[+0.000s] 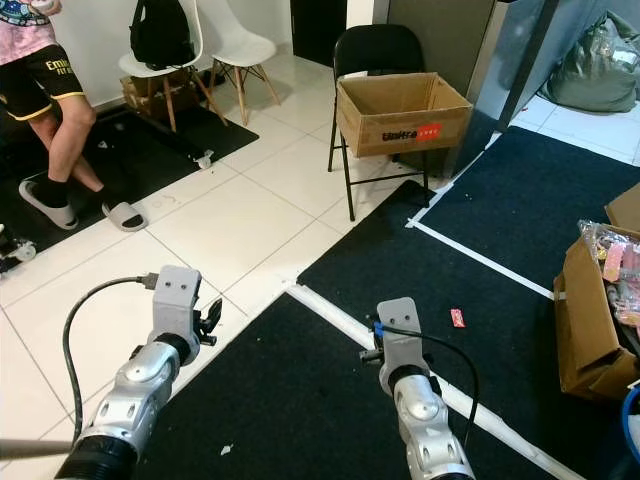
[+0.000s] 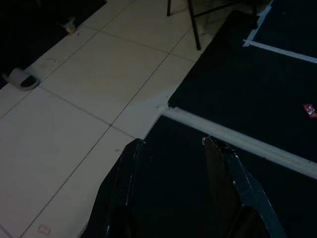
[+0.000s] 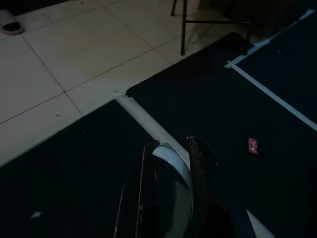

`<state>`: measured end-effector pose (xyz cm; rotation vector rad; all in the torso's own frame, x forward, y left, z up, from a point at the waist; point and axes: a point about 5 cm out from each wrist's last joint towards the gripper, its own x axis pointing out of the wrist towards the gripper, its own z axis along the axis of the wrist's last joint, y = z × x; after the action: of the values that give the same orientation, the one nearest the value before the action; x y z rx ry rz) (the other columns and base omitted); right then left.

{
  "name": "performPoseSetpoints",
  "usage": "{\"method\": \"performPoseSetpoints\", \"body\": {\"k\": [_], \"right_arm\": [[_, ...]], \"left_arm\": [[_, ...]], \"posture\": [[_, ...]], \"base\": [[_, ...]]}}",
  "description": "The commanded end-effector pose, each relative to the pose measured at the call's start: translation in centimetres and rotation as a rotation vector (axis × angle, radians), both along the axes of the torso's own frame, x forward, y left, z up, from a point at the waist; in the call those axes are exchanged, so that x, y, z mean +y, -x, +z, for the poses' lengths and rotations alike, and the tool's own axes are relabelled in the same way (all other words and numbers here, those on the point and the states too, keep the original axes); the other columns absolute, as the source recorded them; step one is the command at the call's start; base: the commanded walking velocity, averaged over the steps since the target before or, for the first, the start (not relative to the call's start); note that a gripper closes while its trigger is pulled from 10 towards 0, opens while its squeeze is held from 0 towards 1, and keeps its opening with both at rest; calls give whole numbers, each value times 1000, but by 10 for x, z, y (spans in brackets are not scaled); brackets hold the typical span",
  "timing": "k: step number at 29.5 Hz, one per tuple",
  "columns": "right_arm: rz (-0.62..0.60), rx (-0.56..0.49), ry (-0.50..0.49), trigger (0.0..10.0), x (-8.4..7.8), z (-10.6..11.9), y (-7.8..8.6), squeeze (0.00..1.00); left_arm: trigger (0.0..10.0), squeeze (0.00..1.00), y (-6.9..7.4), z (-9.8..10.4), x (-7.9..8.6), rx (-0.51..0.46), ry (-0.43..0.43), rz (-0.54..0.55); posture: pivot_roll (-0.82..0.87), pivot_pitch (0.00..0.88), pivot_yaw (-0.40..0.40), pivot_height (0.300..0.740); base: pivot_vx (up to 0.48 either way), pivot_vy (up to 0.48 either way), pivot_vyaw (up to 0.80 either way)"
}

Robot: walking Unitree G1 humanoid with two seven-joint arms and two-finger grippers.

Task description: Picking trash to rubbish bin

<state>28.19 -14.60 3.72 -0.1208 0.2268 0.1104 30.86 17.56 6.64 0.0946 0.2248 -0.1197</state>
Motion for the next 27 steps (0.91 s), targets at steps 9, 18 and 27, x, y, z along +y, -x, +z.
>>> {"method": "performPoseSetpoints", "body": {"k": [9, 18, 27], "right_arm": [[9, 10, -8, 10000, 0, -3, -1, 0], [-13, 38, -10, 10000, -2, -6, -1, 0], [-23, 33, -24, 10000, -4, -7, 0, 0]], "left_arm": [[10000, 0, -4, 2, -6, -9, -1, -20], [10000, 0, -4, 3, -6, -12, -11, -28], [10000, 0, -4, 3, -6, -14, -10, -26]], "posture": [[-26, 96, 33, 740], [-24, 98, 34, 740], [-21, 102, 35, 740]], "base": [[408, 0, 0], [412, 0, 0], [412, 0, -772]]}}
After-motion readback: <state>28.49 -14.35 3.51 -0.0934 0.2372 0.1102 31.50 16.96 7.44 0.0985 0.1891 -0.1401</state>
